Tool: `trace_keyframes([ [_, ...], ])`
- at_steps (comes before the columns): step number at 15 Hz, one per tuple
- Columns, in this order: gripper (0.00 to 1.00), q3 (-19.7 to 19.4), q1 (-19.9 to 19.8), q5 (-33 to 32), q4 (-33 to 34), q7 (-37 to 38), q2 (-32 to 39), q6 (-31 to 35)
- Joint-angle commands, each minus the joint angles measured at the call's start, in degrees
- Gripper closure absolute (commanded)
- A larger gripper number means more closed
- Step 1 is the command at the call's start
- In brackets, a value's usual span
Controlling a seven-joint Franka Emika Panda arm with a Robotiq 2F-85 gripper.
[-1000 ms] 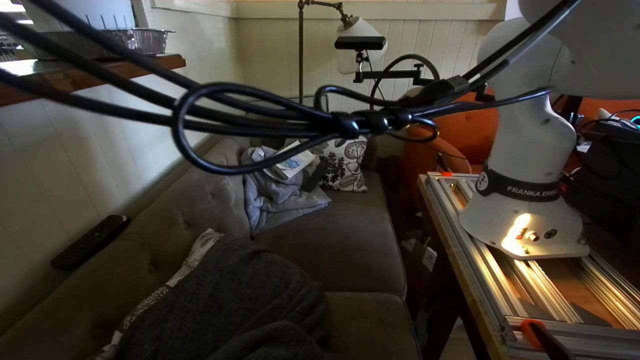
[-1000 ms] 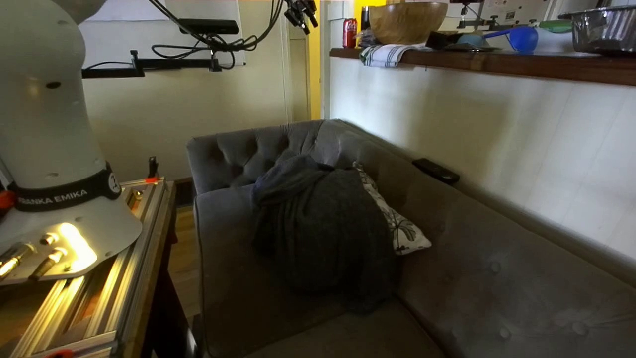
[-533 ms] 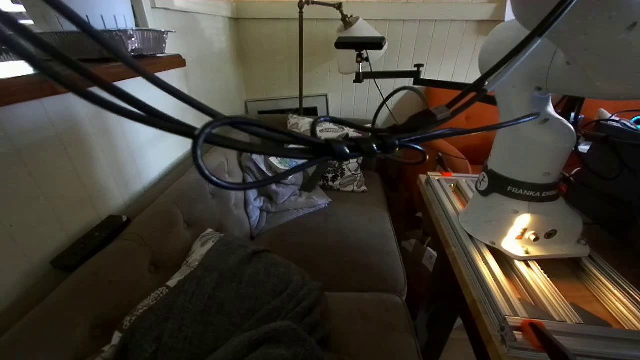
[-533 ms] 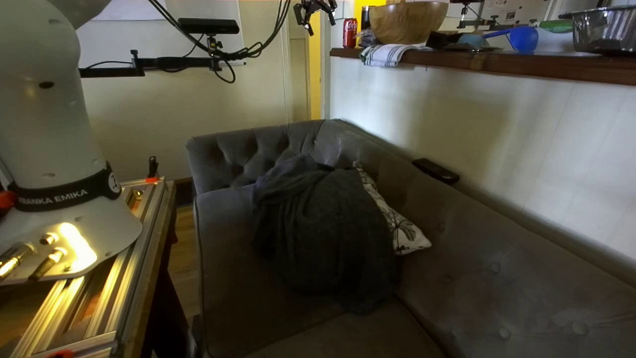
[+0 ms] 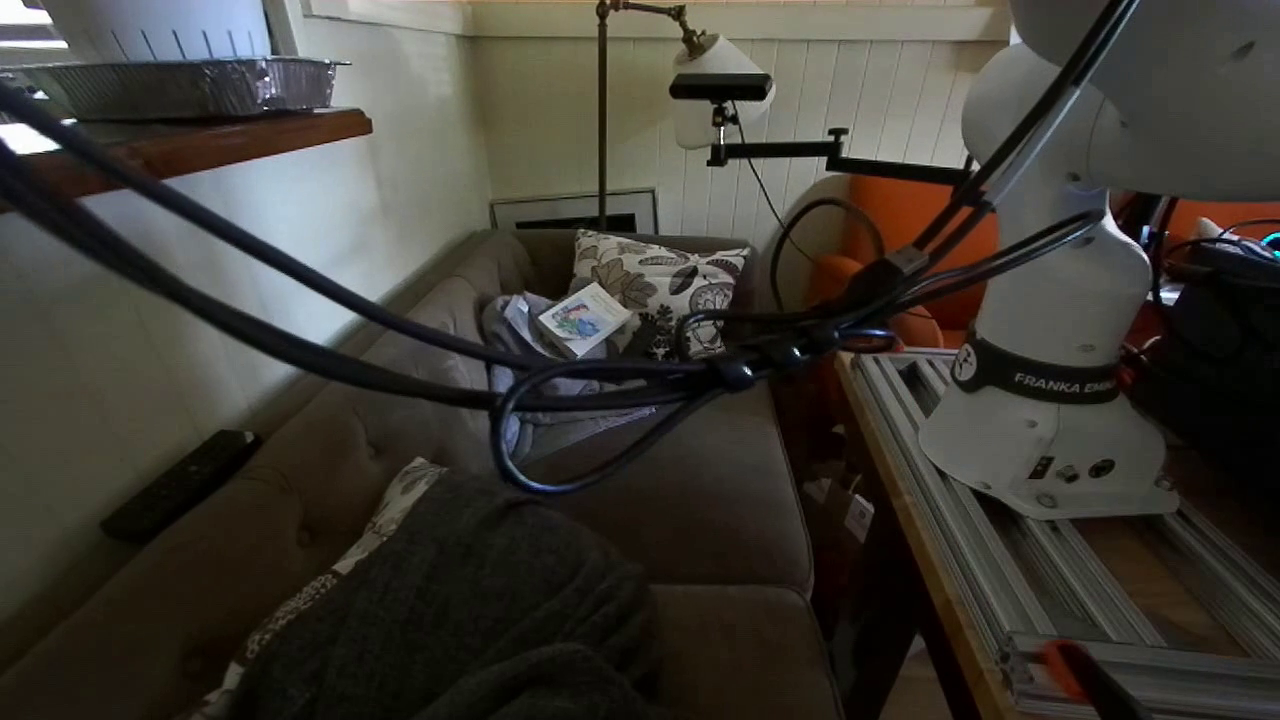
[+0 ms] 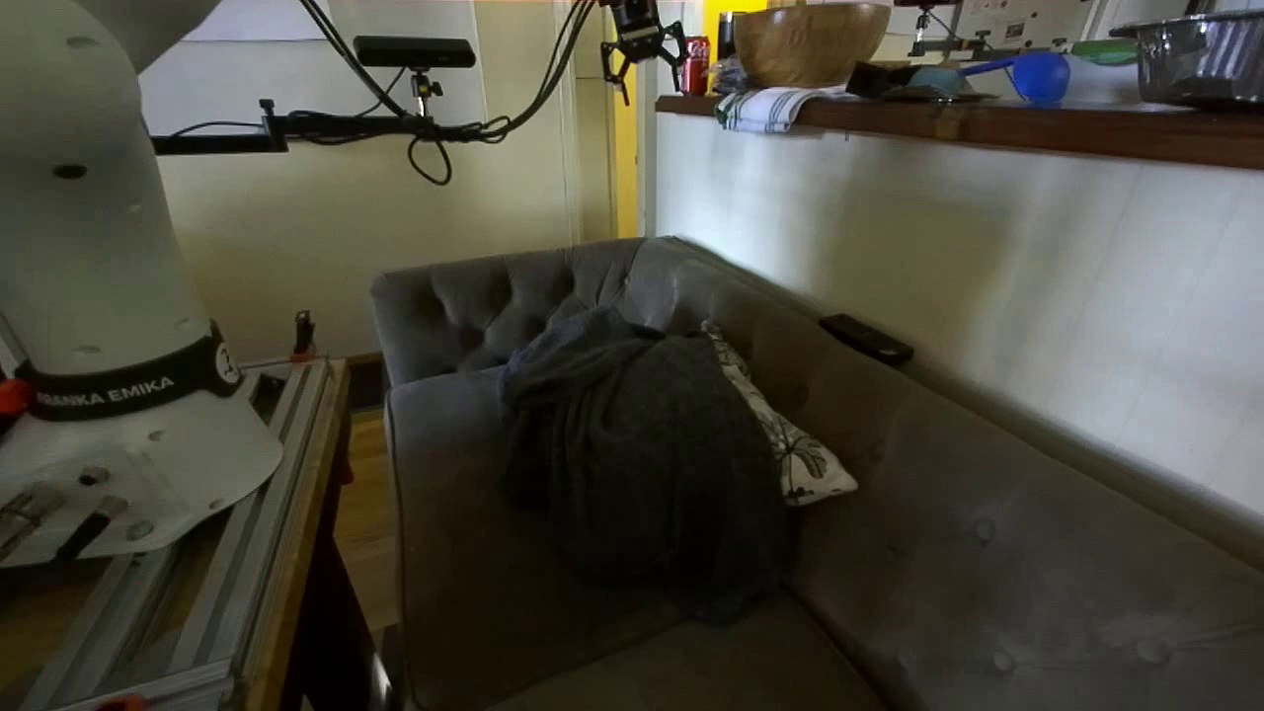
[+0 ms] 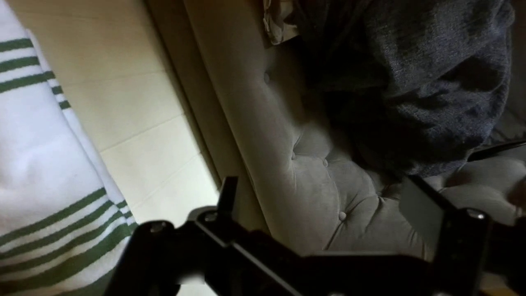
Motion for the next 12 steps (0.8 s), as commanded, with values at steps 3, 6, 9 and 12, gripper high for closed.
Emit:
trace_keyframes([
  [3,0.00,0.23,-0.21,0.10,-0.99,1.07,-0.72,0.23],
  [6,0.00,0.50,-1.42,1.05,-0.13,2.07,-0.91,2.43],
  [9,0.00,2.22,-8.47,7.17,-2.78,3.57,-4.13,5.86],
  [12,0.00,3.60,-15.86,13.32,-8.29,4.13,-7.60,10.26],
])
